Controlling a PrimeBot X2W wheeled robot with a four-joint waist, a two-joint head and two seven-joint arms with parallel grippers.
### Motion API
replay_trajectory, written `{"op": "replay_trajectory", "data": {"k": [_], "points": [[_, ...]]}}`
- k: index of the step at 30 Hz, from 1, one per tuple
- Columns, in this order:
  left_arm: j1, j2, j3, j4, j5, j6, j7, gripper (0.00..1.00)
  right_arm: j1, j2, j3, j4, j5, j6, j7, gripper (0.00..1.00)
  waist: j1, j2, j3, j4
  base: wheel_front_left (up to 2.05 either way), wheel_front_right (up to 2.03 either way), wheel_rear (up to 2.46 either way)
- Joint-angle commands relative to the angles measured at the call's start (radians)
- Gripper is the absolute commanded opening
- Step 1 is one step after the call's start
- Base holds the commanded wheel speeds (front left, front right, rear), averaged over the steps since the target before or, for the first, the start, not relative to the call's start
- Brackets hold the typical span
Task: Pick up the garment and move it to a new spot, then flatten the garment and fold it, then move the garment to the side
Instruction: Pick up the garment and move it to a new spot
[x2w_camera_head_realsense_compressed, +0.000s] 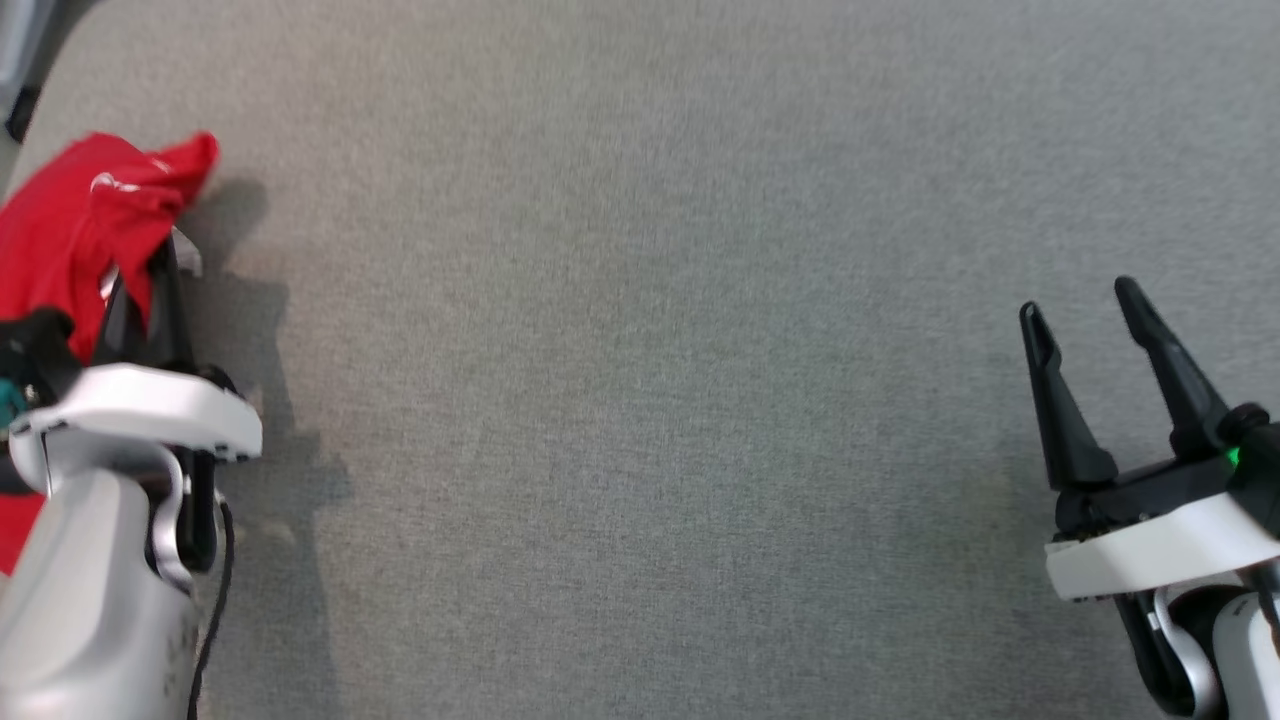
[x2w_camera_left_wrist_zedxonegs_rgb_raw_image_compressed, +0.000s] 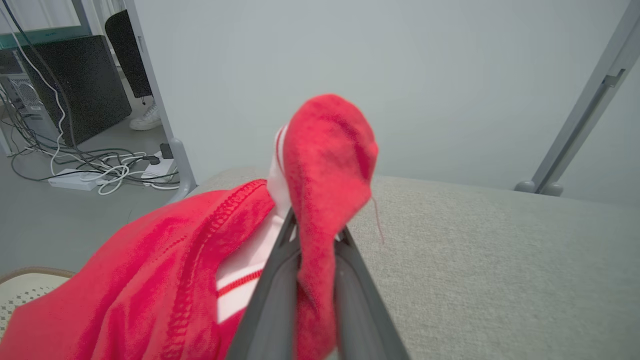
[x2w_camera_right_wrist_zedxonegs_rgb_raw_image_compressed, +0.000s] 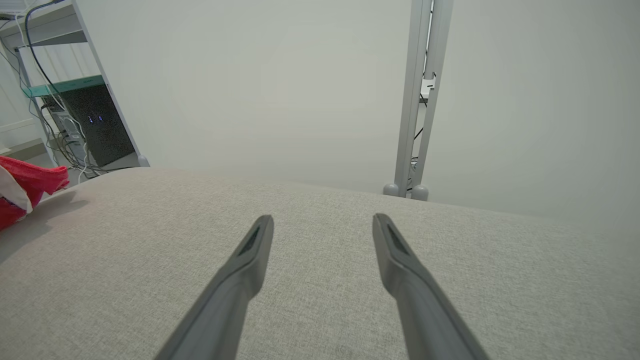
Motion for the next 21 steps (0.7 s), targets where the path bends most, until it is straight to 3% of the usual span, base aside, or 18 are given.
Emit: {"op": "replay_trajectory", "data": {"k": [1, 6, 15, 19, 21], "points": [[0.039, 0.003, 0.007, -0.046, 0.016, 0.013, -0.004, 0.0, 0.014, 0.003, -0.002, 0.011, 0.005, 0.0, -0.012, 1.0, 0.0, 0.0, -0.061, -0.017, 0.0, 0.0, 0.0], [0.224, -0.007, 0.001, -0.247, 0.047, 0.059, 0.0, 0.0, 0.052, 0.017, 0.01, 0.058, 0.009, 0.0, -0.031, 1.0, 0.0, 0.0, -0.164, -0.049, 0.0, 0.0, 0.0], [0.448, -0.021, -0.055, -0.534, 0.066, 0.128, 0.119, 0.0, 0.11, 0.041, 0.007, 0.09, 0.017, 0.0, -0.035, 1.0, 0.0, 0.0, -0.258, -0.106, 0.0, 0.0, 0.0], [0.481, -0.031, -0.1, -0.598, 0.069, 0.117, 0.154, 0.0, 0.117, 0.05, 0.0, 0.085, 0.02, 0.0, -0.036, 1.0, 0.0, 0.0, -0.264, -0.143, 0.0, 0.0, 0.0], [0.455, -0.046, -0.157, -0.604, 0.082, 0.091, 0.179, 0.0, 0.112, 0.057, -0.001, 0.08, 0.021, 0.0, -0.036, 1.0, 0.0, 0.0, -0.252, -0.184, 0.0, 0.0, 0.0]]}}
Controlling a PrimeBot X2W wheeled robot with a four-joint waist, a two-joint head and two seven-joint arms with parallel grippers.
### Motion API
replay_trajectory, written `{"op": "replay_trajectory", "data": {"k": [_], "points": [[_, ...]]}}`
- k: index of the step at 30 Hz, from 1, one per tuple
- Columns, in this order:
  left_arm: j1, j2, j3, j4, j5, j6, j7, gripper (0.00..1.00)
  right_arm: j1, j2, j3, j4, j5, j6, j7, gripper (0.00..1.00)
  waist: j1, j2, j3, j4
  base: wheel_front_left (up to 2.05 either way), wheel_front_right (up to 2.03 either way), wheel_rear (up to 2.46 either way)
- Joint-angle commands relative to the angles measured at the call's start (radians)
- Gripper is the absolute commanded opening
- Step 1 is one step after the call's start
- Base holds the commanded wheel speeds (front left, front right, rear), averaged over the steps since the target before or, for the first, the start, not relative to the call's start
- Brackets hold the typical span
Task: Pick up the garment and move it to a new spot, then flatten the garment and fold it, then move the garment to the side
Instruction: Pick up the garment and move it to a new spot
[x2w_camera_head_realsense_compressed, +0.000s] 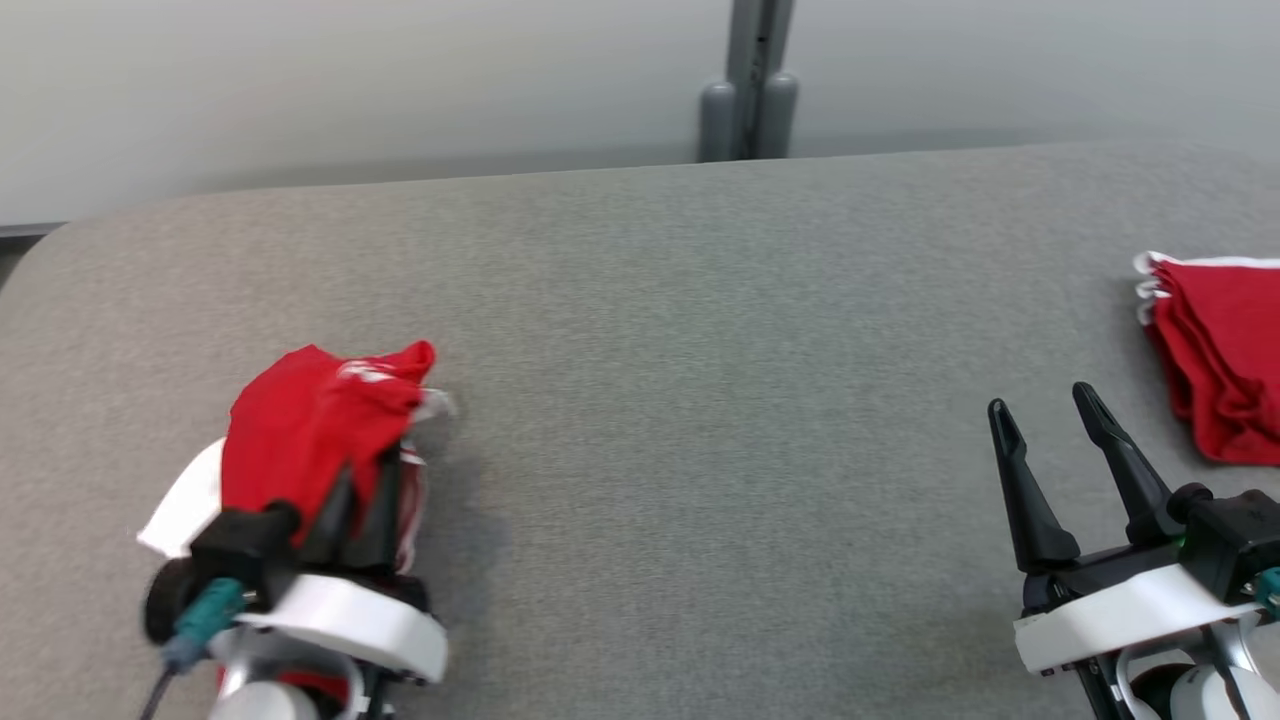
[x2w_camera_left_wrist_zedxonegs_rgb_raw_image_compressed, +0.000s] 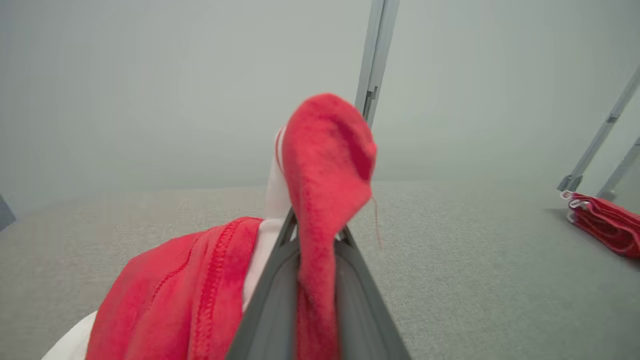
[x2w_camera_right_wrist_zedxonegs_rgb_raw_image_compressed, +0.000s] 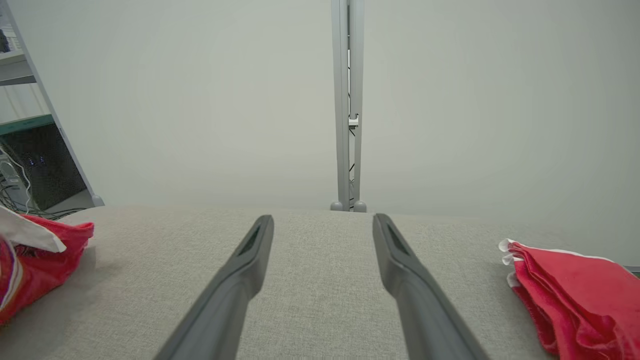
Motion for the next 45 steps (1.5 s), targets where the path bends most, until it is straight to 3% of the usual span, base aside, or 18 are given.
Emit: {"op": "replay_trajectory", "data": {"k": [1, 9, 16, 21, 22, 23, 24, 30, 34, 45], "points": [[-0.034, -0.004, -0.024, 0.003, 0.014, -0.017, 0.008, 0.0, -0.007, 0.002, 0.0, -0.005, 0.007, 0.0, -0.003, 1.0, 0.0, -0.0001, 0.013, -0.046, 0.0, 0.0, 0.0], [-0.212, -0.072, -0.188, 0.12, 0.072, -0.116, 0.034, 0.0, -0.051, 0.019, 0.016, 0.009, 0.021, 0.0, -0.032, 1.0, 0.0, -0.0001, 0.094, -0.209, 0.0, 0.0, 0.0], [-0.379, -0.113, -0.234, 0.238, 0.109, -0.149, 0.016, 0.0, -0.086, 0.039, 0.025, 0.056, 0.048, 0.0, -0.079, 1.0, 0.0, -0.0001, 0.175, -0.339, 0.0, 0.0, 0.0], [-0.413, -0.126, -0.245, 0.334, 0.092, -0.165, 0.021, 0.0, -0.089, 0.052, 0.022, 0.089, 0.056, 0.0, -0.101, 1.0, 0.0, -0.0001, 0.199, -0.379, 0.0, 0.0, 0.0], [-0.408, -0.128, -0.248, 0.352, 0.086, -0.17, 0.026, 0.12, -0.089, 0.054, 0.023, 0.095, 0.058, 0.0, -0.106, 1.0, 0.0, -0.0001, 0.201, -0.381, 0.0, 0.0, 0.0], [-0.404, -0.127, -0.255, 0.37, 0.086, -0.171, 0.032, 0.5, -0.09, 0.056, 0.023, 0.099, 0.058, 0.0, -0.108, 1.0, 0.0, -0.0001, 0.201, -0.381, 0.0, 0.0, 0.0], [-0.402, -0.128, -0.259, 0.378, 0.084, -0.176, 0.029, 1.0, -0.091, 0.057, 0.021, 0.104, 0.058, 0.0, -0.109, 1.0, 0.0, -0.0001, 0.201, -0.378, 0.0, 0.0, 0.0], [-0.364, -0.125, -0.258, 0.372, 0.062, -0.186, -0.023, 1.0, -0.099, 0.056, 0.013, 0.12, 0.047, 0.0, -0.113, 1.0, 0.0, -0.0001, 0.181, -0.324, 0.0, 0.0, 0.0], [-0.341, -0.109, -0.234, 0.343, 0.054, -0.164, -0.055, 1.0, -0.104, 0.048, 0.014, 0.114, 0.037, 0.0, -0.102, 1.0, 0.0, -0.0001, 0.163, -0.284, 0.0, 0.0, 0.0], [-0.232, -0.036, -0.048, 0.258, -0.004, -0.029, -0.146, 1.0, -0.077, 0.01, 0.002, 0.091, 0.014, 0.0, -0.057, 1.0, 0.0, -0.0001, 0.081, -0.122, 0.0, 0.0, 0.0]]}}
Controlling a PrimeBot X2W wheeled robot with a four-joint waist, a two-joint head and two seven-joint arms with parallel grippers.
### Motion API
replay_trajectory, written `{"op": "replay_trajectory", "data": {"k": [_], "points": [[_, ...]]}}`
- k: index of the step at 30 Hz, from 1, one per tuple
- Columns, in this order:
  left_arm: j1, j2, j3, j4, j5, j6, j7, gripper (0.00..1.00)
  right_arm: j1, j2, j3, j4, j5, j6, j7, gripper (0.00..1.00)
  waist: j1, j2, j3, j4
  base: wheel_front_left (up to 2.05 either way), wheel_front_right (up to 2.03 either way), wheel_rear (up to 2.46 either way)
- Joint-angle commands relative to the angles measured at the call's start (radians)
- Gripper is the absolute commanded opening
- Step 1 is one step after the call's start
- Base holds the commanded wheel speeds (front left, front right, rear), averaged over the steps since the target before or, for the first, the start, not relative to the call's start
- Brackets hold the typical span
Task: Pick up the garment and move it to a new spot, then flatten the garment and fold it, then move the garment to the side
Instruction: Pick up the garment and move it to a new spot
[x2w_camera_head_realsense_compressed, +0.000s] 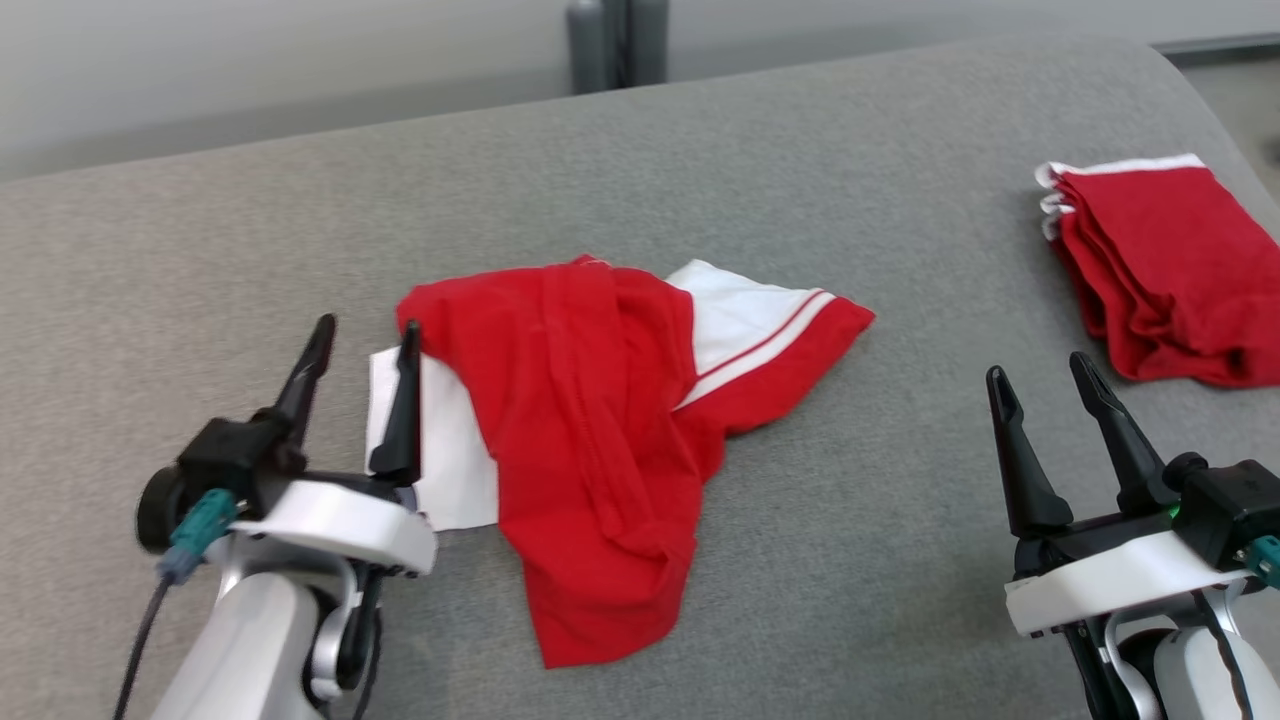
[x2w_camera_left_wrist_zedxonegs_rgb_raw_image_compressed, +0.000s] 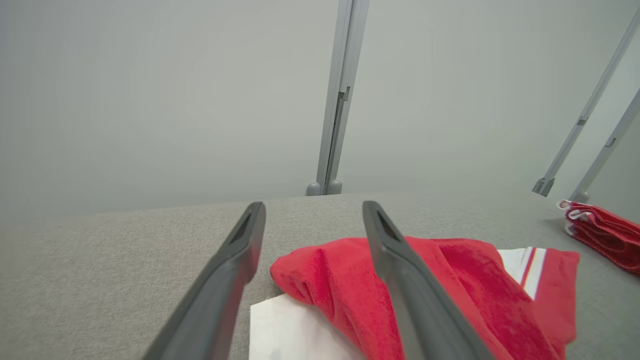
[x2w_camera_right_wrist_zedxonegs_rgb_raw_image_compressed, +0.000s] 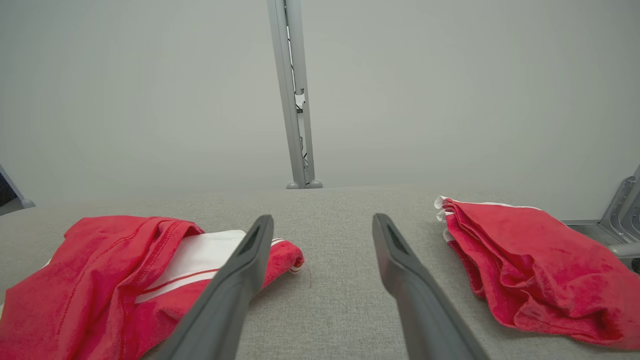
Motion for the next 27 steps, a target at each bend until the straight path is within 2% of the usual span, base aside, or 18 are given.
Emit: {"op": "replay_trajectory", "data": {"k": [1, 5, 15, 27], "points": [[0.017, 0.008, 0.013, -0.005, -0.008, 0.007, -0.006, 1.0, 0.008, -0.01, -0.001, -0.006, -0.004, 0.0, 0.004, 1.0, 0.0, -0.0001, -0.035, 0.043, 0.0, 0.0, 0.0], [0.076, 0.04, 0.071, -0.014, -0.034, 0.019, -0.021, 1.0, 0.025, -0.02, 0.001, -0.003, -0.008, 0.0, 0.024, 1.0, 0.0, -0.0001, -0.075, 0.083, 0.0, 0.0, 0.0], [0.24, 0.109, 0.127, -0.047, -0.087, -0.002, -0.011, 1.0, 0.084, -0.03, 0.007, -0.002, -0.007, 0.0, 0.057, 1.0, 0.0, -0.0001, -0.168, 0.127, 0.0, 0.0, 0.0], [0.368, 0.112, 0.105, -0.141, -0.088, 0.034, 0.02, 1.0, 0.171, -0.028, -0.007, -0.027, -0.012, 0.0, 0.094, 1.0, 0.0, -0.0001, -0.242, 0.122, 0.0, 0.0, 0.0]]}}
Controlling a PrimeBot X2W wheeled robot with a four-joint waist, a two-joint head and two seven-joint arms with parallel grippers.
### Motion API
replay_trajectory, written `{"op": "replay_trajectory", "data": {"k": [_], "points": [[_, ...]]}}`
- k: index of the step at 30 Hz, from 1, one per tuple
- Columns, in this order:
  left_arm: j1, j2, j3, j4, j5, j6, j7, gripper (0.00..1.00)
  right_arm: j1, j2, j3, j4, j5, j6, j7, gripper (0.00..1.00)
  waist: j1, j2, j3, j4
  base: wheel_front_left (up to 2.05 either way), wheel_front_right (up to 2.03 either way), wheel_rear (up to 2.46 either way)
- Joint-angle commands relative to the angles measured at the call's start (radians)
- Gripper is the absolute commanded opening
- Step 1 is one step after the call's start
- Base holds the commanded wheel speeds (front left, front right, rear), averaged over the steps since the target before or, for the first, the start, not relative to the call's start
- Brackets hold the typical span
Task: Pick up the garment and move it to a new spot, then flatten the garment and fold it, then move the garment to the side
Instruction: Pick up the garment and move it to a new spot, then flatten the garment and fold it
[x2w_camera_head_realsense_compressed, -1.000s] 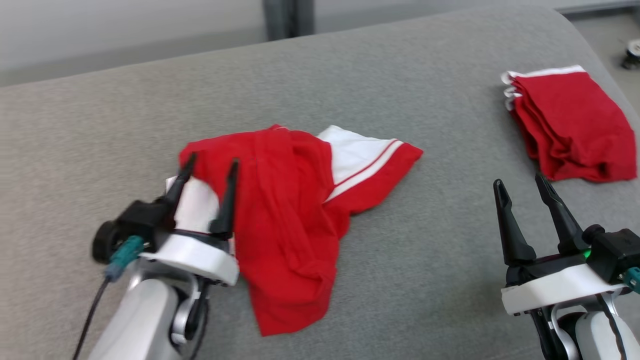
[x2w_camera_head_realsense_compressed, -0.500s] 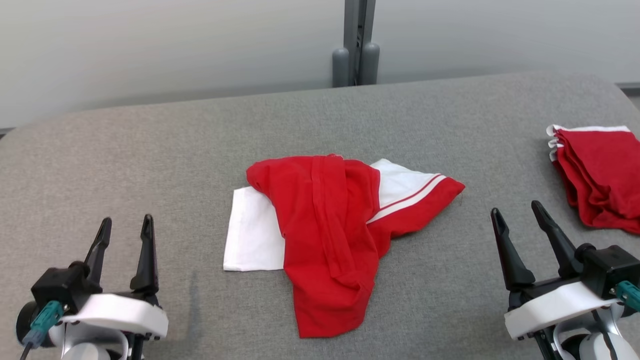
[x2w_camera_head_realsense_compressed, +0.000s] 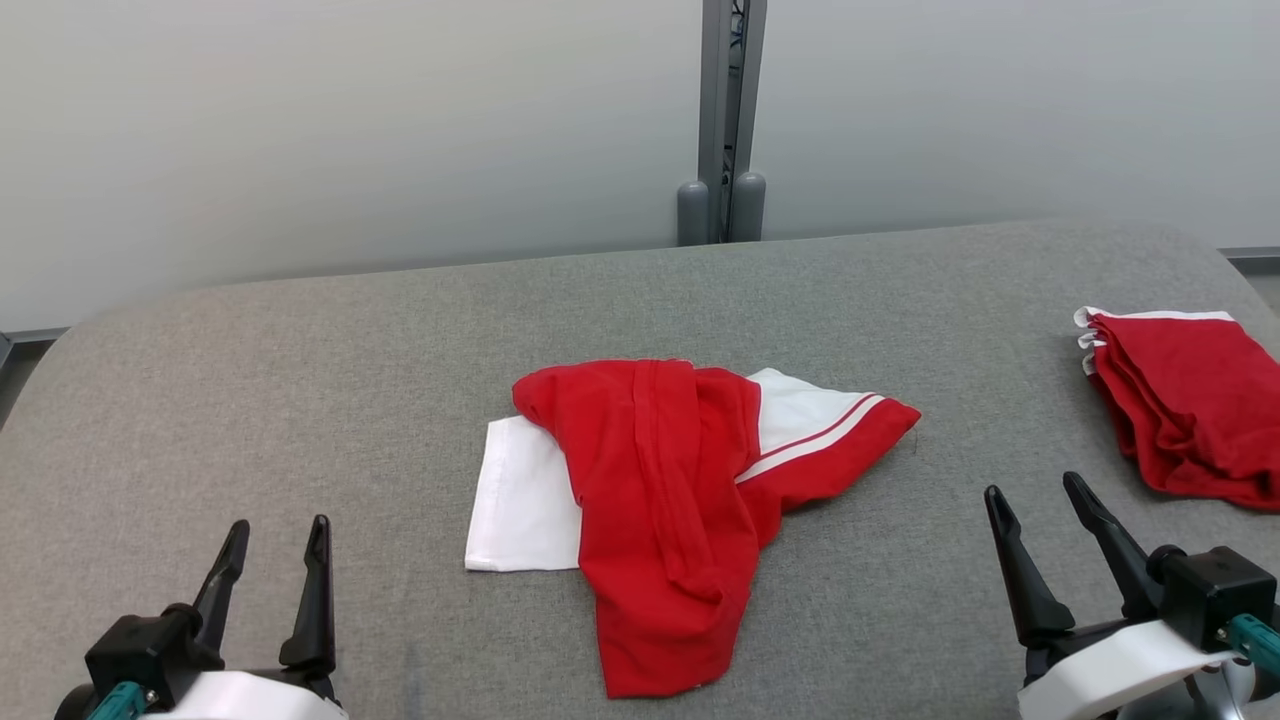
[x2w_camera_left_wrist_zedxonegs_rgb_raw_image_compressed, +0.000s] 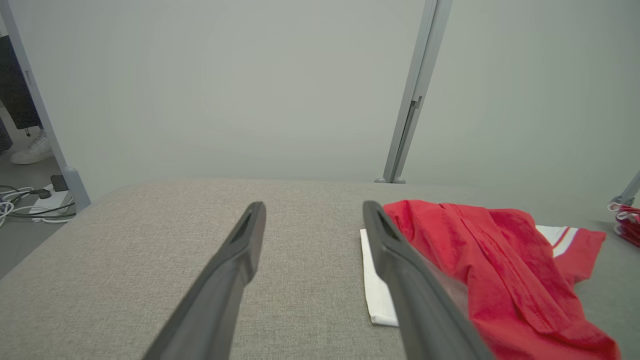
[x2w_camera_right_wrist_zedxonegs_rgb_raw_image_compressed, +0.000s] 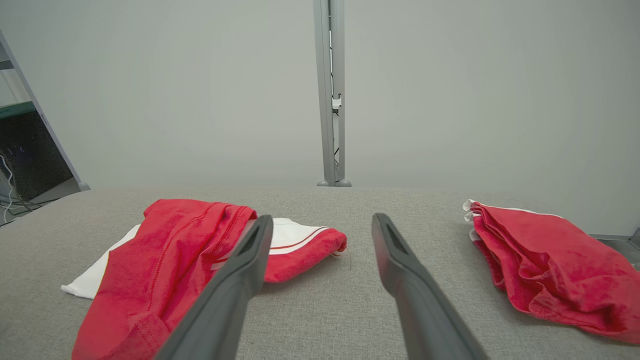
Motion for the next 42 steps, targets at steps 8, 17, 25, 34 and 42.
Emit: {"op": "replay_trajectory", "data": {"k": [8, 17, 25, 34, 42], "points": [[0.042, 0.008, -0.011, -0.047, 0.01, 0.028, 0.024, 1.0, 0.032, 0.002, -0.02, -0.025, -0.012, 0.0, 0.018, 1.0, 0.0, 0.0, -0.013, 0.0, 0.0, 0.0, 0.0], [0.042, 0.012, -0.015, -0.077, 0.018, 0.048, 0.034, 1.0, 0.034, -0.002, -0.027, -0.042, -0.011, 0.0, 0.027, 1.0, 0.0, 0.0, -0.006, 0.006, 0.0, 0.0, 0.0], [0.047, 0.011, -0.023, -0.096, 0.019, 0.065, 0.042, 1.0, 0.036, -0.001, -0.029, -0.045, -0.009, 0.0, 0.031, 1.0, 0.0, 0.0, 0.001, 0.008, 0.0, 0.0, 0.0], [0.008, 0.013, -0.037, -0.128, 0.032, 0.071, 0.049, 1.0, -0.006, -0.01, 0.042, -0.036, -0.002, 0.0, 0.044, 1.0, 0.0, 0.0, 0.047, 0.037, 0.0, 0.0, 0.0], [-0.061, -0.007, -0.06, -0.125, 0.043, 0.06, 0.034, 1.0, -0.082, -0.032, 0.228, 0.048, 0.043, 0.0, 0.054, 1.0, 0.0, 0.0, 0.133, 0.103, 0.0, 0.0, 0.0]]}}
